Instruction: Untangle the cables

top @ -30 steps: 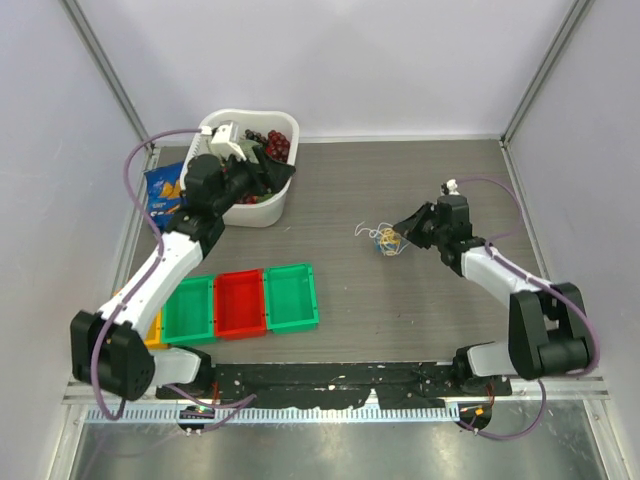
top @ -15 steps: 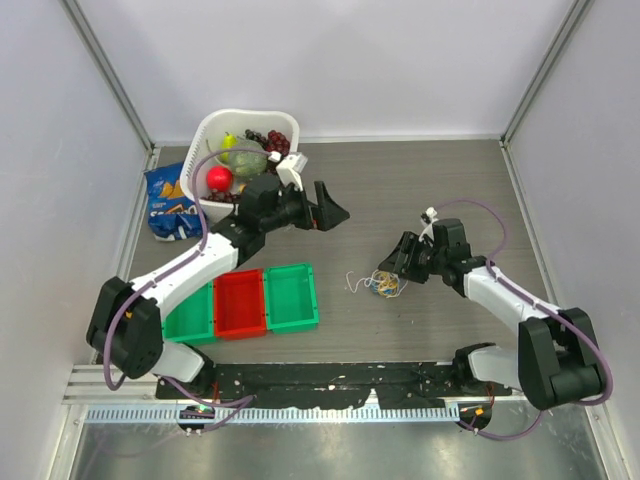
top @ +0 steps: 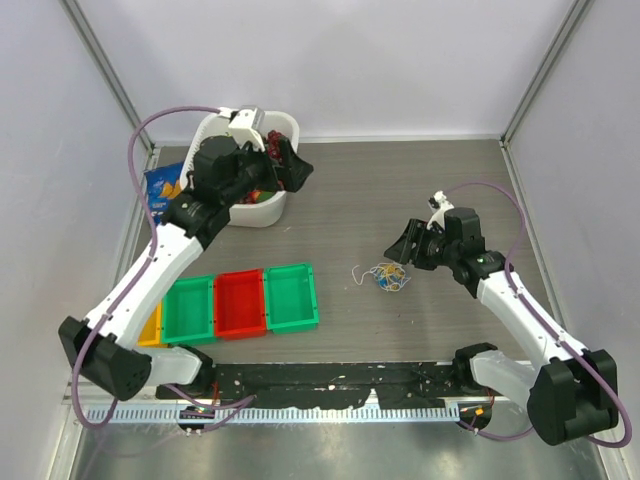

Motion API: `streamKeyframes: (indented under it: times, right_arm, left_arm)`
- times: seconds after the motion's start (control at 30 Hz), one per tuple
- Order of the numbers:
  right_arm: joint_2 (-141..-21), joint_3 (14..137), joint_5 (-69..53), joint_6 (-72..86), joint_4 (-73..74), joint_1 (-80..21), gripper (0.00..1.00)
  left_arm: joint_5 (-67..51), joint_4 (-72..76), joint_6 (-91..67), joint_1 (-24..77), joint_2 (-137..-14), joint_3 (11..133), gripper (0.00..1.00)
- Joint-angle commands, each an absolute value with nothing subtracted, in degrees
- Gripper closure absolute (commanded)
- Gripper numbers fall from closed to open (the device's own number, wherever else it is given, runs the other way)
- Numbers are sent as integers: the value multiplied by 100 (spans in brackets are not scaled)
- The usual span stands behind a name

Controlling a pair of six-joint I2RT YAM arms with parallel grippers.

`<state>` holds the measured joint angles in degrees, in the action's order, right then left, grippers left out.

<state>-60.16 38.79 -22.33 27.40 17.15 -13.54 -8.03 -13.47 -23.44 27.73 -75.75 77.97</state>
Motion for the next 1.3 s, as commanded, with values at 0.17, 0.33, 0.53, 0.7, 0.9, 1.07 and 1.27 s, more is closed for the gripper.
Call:
streamKeyframes:
  times: [0.17,0.33,0.53,0.7,0.9,1.07,1.27]
  right_arm:
    - [-5809,3867,-2136,2523,1872,-1389,40]
    - [-5924,3841,-2215,2548,1846,-1397,40]
    - [-6125,3735,-1969,2988,1591,-1397,35]
    - [-6504,3762,-1742,3094,1696,-1704,35]
    - [-6092,3323,-721,3629,1785,-2100,37]
    - [-6029,2857,-633,3849,1232,-2101,42]
    - [-6459,2760,-641,3946,739,-2101,43]
  left_arm:
    - [-440,-819,-3031,2769,-6478,6259,0]
    - [-1044,-948,-2936,2769,-6819,6362,1]
    - [-1344,-1318,-3198,2777,-7969,6723,0]
    - [-1644,-1485,-3103,3347,-9147,7232,10]
    - [-897,-1547,-2690,4499,-9755,7348,16]
    - [-511,-1476,-2567,5000,-10151,7321,29]
    - [-44,-1696,-2487,5370,-10669,7629,37]
